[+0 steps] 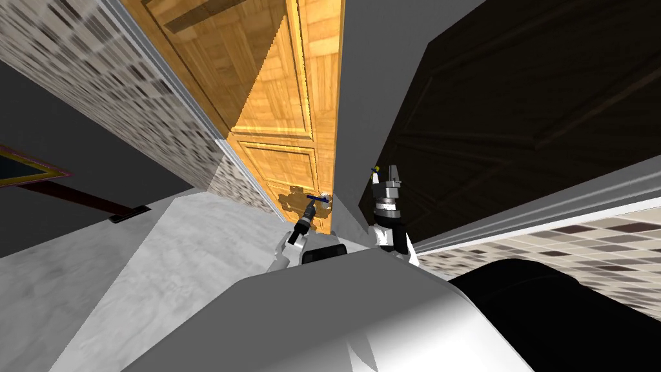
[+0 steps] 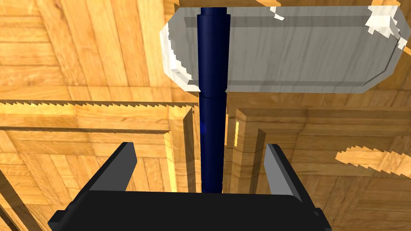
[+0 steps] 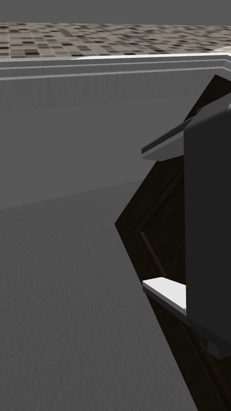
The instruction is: Push the door open
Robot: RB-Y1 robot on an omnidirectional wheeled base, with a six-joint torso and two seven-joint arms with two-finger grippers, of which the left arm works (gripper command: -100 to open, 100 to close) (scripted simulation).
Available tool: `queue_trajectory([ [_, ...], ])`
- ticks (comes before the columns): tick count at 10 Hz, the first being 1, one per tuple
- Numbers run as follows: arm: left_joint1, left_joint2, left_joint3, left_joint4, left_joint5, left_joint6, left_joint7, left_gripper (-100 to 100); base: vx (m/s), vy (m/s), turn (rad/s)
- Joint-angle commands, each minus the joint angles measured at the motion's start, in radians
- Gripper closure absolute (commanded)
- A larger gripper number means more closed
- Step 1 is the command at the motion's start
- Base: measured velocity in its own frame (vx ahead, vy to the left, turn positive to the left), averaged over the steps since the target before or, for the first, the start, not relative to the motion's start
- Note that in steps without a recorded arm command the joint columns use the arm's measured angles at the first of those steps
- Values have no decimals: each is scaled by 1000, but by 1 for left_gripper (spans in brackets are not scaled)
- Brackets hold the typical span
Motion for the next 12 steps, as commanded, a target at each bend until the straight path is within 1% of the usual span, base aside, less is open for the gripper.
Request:
queue_trajectory([
  [1, -6, -7, 6, 13, 0, -3, -3, -100, 146, -102, -27],
  [3, -14, -15, 13, 29, 1, -9, -6, -100, 176, -93, -30],
  [4, -12, -13, 11, 24, 1, -6, -5, -100, 73, -42, 3],
  [5, -12, -13, 11, 24, 1, -6, -5, 100, -10, 5, 2],
  [10, -12, -13, 11, 24, 1, -6, -5, 100, -7, 5, -6],
  [11, -21, -16, 30, 32, 2, -5, -11, 100, 87, -78, 41],
  [12, -23, -17, 36, 35, 3, -5, -12, 100, 122, -122, 46],
])
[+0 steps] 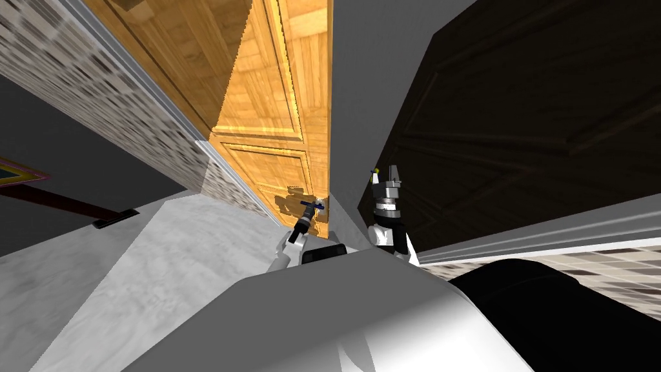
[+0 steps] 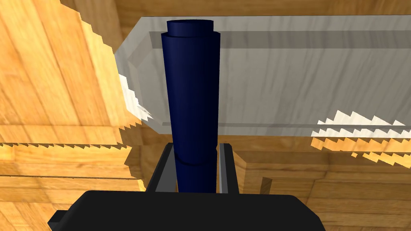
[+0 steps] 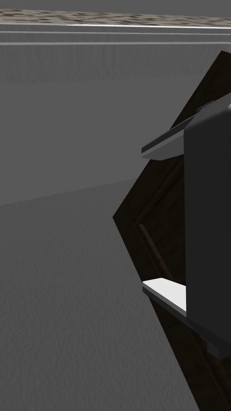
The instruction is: Push the door open
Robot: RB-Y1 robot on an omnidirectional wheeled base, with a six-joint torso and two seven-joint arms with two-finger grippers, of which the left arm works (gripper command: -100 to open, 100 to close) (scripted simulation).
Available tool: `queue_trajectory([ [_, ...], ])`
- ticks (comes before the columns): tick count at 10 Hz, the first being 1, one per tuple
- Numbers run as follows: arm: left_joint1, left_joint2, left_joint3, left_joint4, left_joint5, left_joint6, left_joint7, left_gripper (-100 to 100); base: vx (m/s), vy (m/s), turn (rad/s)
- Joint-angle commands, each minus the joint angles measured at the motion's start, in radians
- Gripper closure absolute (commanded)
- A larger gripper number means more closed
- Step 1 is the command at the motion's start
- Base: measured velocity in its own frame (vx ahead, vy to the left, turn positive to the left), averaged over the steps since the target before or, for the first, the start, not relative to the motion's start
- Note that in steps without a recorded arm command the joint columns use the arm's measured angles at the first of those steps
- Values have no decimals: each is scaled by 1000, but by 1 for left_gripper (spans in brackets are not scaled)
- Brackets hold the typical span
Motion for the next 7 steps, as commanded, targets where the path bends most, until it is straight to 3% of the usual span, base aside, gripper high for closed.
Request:
queue_trajectory([
  [1, -6, 0, 22, -13, 2, 3, -5, 100, 121, -110, 60],
  [7, -23, -8, 81, 14, 7, 4, -21, 100, 127, -110, 43],
])
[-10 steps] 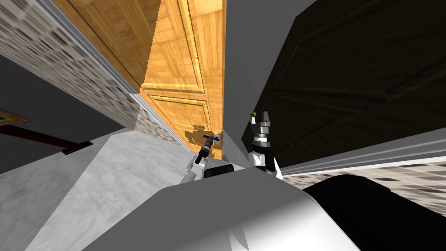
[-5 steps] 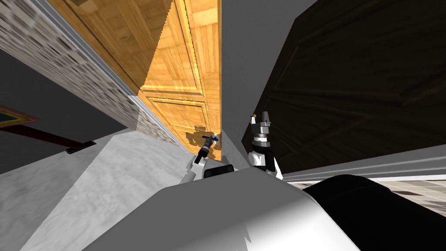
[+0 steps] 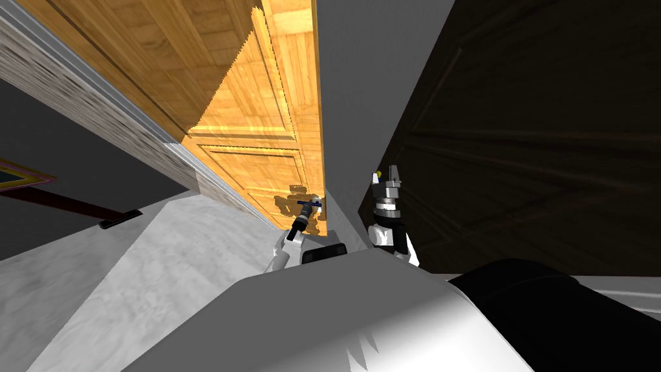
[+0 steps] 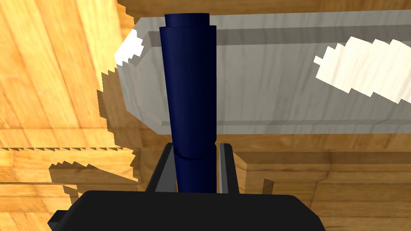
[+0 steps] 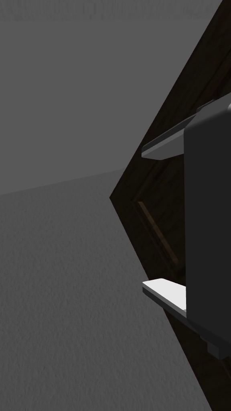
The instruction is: Push the door open
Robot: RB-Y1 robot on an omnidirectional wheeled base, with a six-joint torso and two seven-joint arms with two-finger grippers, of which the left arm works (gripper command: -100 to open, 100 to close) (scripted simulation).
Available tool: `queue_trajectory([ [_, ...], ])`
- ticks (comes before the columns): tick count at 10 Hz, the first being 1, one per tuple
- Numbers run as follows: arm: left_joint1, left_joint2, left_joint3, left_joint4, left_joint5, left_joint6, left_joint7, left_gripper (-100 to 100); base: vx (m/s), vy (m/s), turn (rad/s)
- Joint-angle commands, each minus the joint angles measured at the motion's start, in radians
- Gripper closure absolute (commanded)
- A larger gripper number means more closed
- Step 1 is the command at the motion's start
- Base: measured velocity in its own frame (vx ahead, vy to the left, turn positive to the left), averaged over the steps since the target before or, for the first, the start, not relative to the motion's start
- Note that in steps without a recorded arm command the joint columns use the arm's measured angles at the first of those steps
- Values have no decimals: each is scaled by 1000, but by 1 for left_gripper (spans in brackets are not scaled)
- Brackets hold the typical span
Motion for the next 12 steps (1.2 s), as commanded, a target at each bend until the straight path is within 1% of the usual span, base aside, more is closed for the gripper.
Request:
queue_trajectory([
  [1, -9, 3, 37, 1, 3, 4, -8, 100, 132, -130, 61],
  [5, -21, -4, 79, 20, 7, 5, -20, 100, 102, -122, 59],
  [12, -44, -18, 153, 53, 13, 6, -39, 100, 89, -101, 54],
])
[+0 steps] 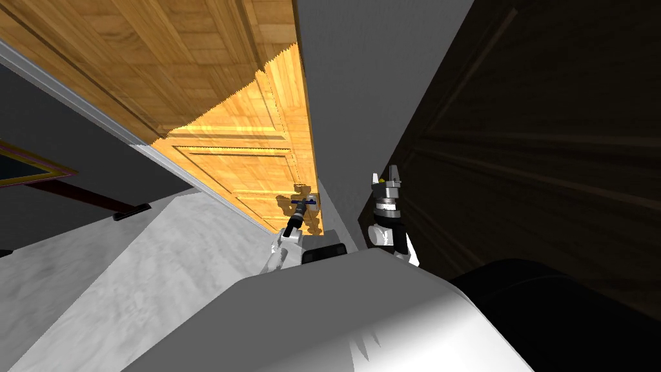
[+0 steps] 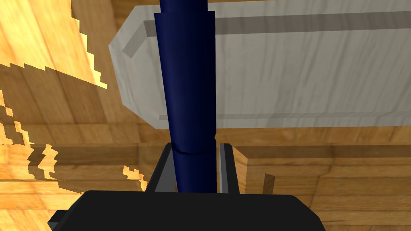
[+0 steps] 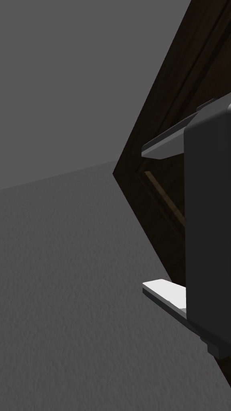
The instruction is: Push the door open
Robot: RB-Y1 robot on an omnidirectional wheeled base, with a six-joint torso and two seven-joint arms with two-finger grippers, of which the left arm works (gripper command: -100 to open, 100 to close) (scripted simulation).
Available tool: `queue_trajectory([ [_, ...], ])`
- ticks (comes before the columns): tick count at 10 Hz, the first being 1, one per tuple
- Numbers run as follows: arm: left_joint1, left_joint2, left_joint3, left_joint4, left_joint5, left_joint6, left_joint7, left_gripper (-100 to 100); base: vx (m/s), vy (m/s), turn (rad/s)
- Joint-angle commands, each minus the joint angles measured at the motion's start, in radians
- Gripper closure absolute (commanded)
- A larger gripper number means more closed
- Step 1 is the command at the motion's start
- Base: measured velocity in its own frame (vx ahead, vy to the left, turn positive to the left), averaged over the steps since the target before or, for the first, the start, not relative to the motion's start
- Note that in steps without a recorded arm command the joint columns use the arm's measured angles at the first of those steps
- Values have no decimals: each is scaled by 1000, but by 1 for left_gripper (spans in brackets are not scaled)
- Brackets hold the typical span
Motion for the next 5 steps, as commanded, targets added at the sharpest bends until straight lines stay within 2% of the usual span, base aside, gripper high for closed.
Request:
queue_trajectory([
  [1, -9, 6, 29, 2, 3, -5, -4, 100, 80, -105, 61],
  [5, -26, -9, 85, 27, 8, -4, -19, 100, 140, -143, 74],
])
